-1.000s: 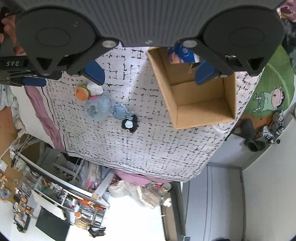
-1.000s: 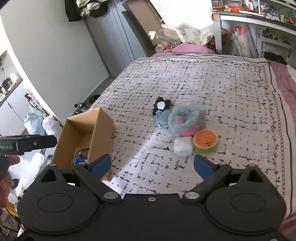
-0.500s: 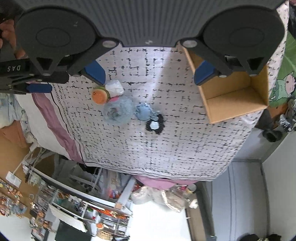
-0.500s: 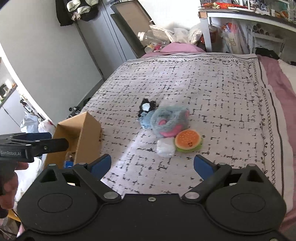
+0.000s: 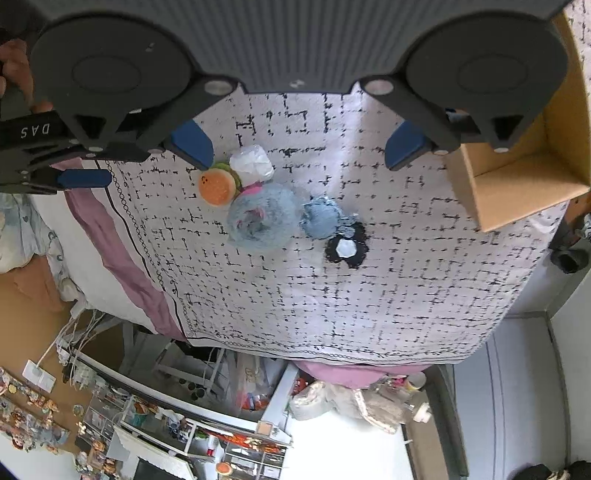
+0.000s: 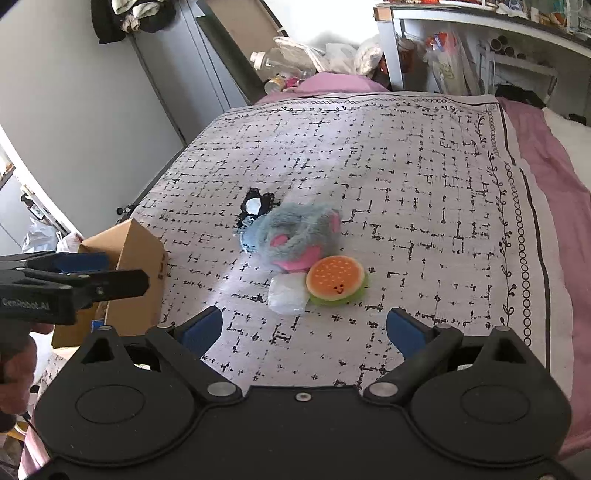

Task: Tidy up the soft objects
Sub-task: 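Move both tools back toward the remaining plush items, then grasp the white plastic packet with the left gripper while the right gripper grasps the burger plush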

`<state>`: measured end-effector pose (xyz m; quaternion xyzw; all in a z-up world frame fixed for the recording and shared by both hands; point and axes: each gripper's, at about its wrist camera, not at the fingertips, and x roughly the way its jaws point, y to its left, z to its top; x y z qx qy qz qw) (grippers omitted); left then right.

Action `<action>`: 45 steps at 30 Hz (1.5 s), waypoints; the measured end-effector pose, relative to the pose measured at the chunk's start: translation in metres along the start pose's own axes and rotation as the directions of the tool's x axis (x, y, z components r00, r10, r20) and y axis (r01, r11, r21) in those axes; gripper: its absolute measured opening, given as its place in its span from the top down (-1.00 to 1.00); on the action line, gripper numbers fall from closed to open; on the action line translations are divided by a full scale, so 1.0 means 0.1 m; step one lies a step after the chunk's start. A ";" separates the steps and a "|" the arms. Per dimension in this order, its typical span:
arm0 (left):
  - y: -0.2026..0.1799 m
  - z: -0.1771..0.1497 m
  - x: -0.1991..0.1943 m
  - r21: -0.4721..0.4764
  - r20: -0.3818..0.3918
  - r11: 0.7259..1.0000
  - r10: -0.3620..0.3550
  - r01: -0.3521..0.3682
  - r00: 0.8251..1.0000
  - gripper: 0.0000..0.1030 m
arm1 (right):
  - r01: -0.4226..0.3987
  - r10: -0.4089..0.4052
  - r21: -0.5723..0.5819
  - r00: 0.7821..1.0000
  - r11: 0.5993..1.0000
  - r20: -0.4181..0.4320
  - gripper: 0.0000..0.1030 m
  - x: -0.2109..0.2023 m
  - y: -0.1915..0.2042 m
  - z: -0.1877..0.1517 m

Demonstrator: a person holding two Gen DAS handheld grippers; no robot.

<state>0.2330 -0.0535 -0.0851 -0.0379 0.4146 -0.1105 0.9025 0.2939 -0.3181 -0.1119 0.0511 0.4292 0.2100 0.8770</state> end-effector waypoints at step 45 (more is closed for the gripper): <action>-0.24 0.03 1.58 0.024 -0.234 0.990 -0.130 0.139 0.963 0.10 | -0.002 0.008 0.041 0.990 0.999 -0.139 -0.33 0.97 -0.46 0.26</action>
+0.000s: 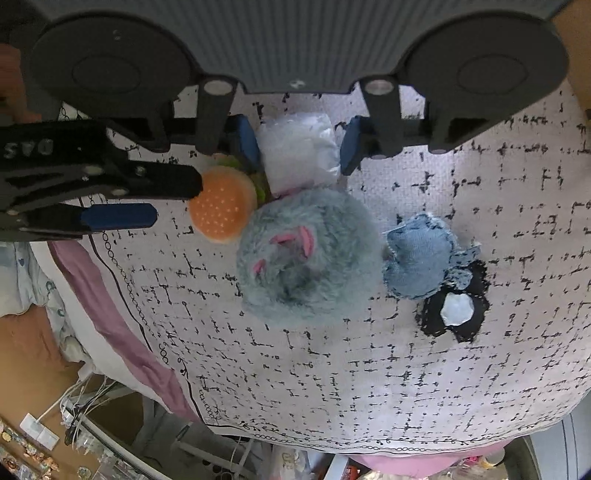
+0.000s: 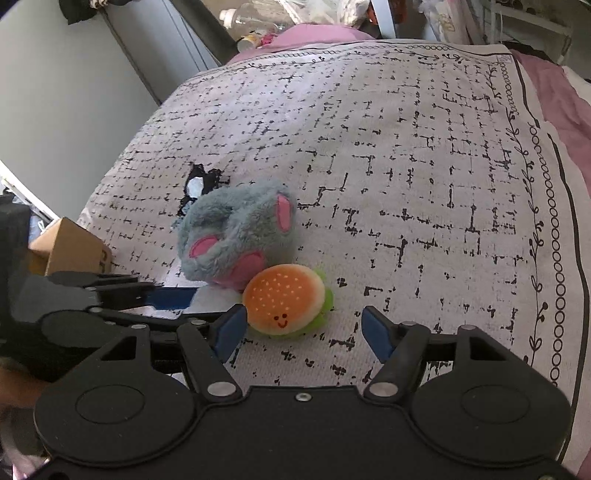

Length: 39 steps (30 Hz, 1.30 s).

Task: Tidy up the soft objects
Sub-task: 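Grasp the white plastic packet with the left gripper while the right gripper grasps the burger plush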

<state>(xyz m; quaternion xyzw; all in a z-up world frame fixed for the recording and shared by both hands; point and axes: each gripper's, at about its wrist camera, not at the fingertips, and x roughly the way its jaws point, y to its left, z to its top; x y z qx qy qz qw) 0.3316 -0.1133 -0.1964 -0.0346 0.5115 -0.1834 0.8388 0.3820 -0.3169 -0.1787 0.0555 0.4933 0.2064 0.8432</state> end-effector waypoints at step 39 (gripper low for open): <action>0.30 -0.41 -0.92 -0.046 0.115 0.996 0.078 -0.073 0.990 0.12 | 0.092 -0.090 -0.059 0.995 0.994 0.038 -0.60 -0.06 0.45 -0.14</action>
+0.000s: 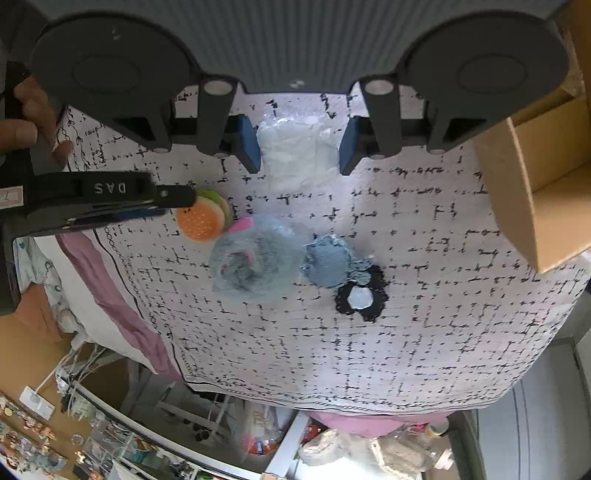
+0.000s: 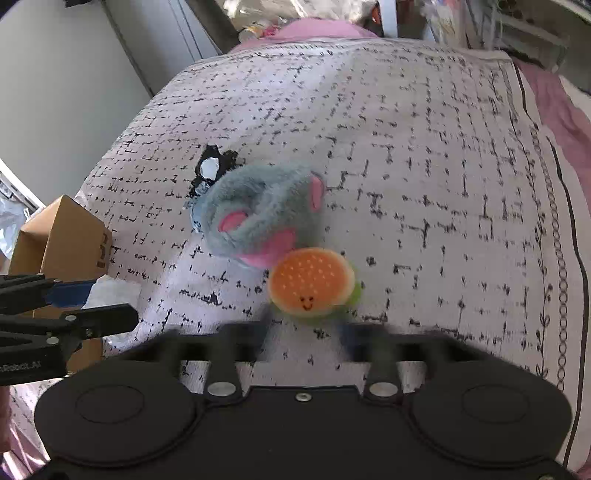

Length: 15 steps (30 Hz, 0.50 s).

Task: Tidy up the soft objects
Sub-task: 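Grasp the white plastic packet with the left gripper while the right gripper grasps the burger plush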

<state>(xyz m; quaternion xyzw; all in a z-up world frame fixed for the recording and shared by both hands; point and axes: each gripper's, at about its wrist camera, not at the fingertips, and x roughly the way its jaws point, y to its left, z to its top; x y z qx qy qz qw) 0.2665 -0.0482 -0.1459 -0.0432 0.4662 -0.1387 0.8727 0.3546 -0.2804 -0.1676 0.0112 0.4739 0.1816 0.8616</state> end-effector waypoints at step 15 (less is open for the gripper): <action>0.11 0.01 0.07 -0.024 -0.017 0.999 0.028 -0.029 0.999 0.12 | 0.060 -0.061 -0.059 0.998 0.996 -0.018 -0.32 0.35 0.16 0.07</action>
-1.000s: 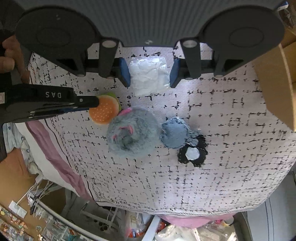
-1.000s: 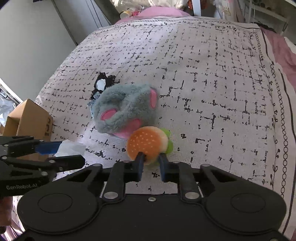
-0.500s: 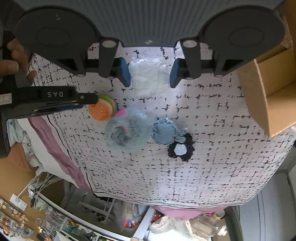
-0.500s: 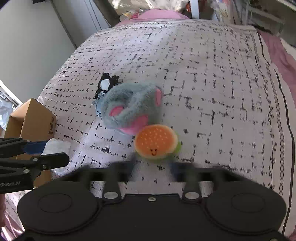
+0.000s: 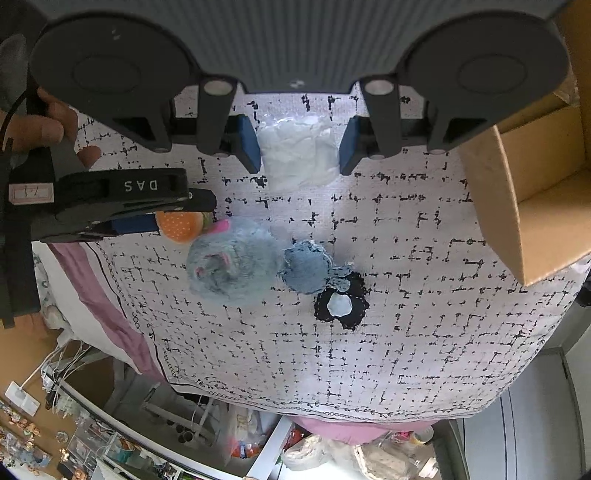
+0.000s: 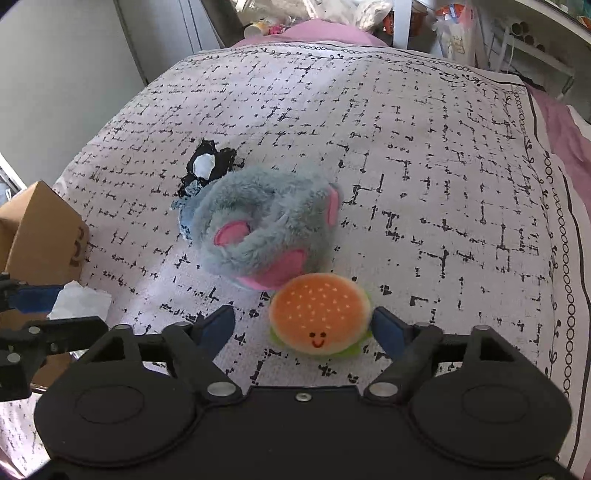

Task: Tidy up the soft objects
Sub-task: 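Grasp the white plastic packet with the left gripper while the right gripper grasps the burger plush, then carry the white packet and burger plush over the cardboard box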

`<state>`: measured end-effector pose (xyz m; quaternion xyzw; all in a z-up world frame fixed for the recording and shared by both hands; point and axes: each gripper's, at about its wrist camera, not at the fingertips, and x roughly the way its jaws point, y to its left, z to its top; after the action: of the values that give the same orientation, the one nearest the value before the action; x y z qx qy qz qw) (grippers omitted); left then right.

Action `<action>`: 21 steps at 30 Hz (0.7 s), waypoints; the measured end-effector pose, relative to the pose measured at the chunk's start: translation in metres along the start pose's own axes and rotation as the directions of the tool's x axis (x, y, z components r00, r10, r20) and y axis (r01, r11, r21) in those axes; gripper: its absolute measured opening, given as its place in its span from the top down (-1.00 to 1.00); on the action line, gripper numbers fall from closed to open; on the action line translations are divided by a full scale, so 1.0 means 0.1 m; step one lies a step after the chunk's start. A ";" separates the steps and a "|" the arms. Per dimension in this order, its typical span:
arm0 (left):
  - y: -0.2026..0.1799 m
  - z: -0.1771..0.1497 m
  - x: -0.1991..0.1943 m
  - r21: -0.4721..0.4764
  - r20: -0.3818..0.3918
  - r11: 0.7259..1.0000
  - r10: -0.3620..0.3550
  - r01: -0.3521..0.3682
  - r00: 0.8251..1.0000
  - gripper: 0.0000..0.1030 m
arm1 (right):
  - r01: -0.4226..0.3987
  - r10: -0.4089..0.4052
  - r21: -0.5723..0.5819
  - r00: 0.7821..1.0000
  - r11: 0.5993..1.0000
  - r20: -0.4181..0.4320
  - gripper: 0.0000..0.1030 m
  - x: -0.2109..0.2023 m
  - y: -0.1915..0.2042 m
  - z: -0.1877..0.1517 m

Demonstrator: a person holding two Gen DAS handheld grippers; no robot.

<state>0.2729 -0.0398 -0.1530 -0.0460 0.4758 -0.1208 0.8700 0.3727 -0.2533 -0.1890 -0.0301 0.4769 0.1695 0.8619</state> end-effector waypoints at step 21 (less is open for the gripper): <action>-0.10 0.04 -0.21 0.017 0.050 1.000 -0.005 0.004 0.999 0.12 | -0.019 0.019 -0.001 0.999 1.000 0.042 -0.01 -0.46 0.05 0.03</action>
<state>0.2634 -0.0444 -0.1317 -0.0427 0.4525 -0.1255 0.8818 0.3516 -0.2600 -0.1487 -0.0222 0.4587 0.1781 0.8702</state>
